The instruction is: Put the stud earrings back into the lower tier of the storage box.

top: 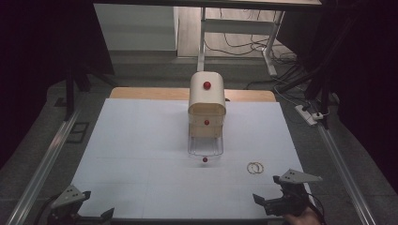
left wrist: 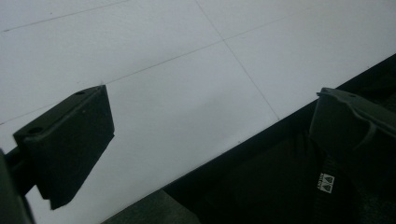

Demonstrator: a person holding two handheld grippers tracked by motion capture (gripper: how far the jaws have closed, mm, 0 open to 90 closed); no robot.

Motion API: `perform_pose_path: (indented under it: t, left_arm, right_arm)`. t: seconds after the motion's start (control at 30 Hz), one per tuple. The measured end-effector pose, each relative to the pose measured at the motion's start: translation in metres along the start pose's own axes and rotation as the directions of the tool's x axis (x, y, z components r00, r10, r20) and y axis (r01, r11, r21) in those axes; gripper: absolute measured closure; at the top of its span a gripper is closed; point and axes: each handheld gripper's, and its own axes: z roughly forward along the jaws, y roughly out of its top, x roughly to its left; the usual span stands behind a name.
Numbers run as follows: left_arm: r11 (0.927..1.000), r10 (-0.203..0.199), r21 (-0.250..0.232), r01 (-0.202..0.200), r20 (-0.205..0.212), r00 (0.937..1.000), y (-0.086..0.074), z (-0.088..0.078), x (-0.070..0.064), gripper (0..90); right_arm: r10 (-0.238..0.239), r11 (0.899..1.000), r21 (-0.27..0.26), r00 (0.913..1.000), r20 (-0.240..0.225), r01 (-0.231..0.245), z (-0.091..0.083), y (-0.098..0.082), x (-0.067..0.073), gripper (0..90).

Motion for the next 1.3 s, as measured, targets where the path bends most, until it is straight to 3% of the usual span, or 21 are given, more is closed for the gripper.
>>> perform_pose_path:
  t: [0.33, 0.67, 1.0, 1.13, 1.3]
  left_arm:
    - [0.9999, 0.010, 0.010, -0.010, 0.020, 0.9997, 0.0012, 0.0016, 0.0006, 1.4]
    - [1.0000, -0.005, 0.004, 0.004, 0.032, 0.9995, 0.0007, 0.0008, 0.0029, 0.0]
    - [0.9996, -0.024, -0.009, 0.025, 0.054, 0.9983, 0.0000, -0.0005, 0.0061, 0.0]
    - [0.9996, -0.025, -0.009, 0.026, 0.054, 0.9982, 0.0000, -0.0005, 0.0062, 0.0]
    - [0.9996, -0.026, -0.008, 0.026, 0.054, 0.9982, 0.0001, -0.0004, 0.0062, 0.0]
  right_arm:
    - [0.029, 1.000, 0.000, 0.9987, -0.042, -0.029, -0.0002, -0.0007, -0.0038, 0.0]
    - [0.002, 0.999, 0.037, 0.9991, -0.043, -0.001, 0.0035, 0.0008, -0.0006, 0.0]
    - [-0.005, 0.999, 0.035, 0.9994, -0.033, 0.006, 0.0032, 0.0015, 0.0001, 0.0]
    - [-0.002, 1.000, 0.017, 1.0000, -0.004, 0.002, 0.0043, 0.0033, -0.0025, 0.0]
    - [-0.005, 0.999, 0.038, 0.9999, 0.014, 0.004, 0.0088, 0.0051, -0.0044, 0.0]
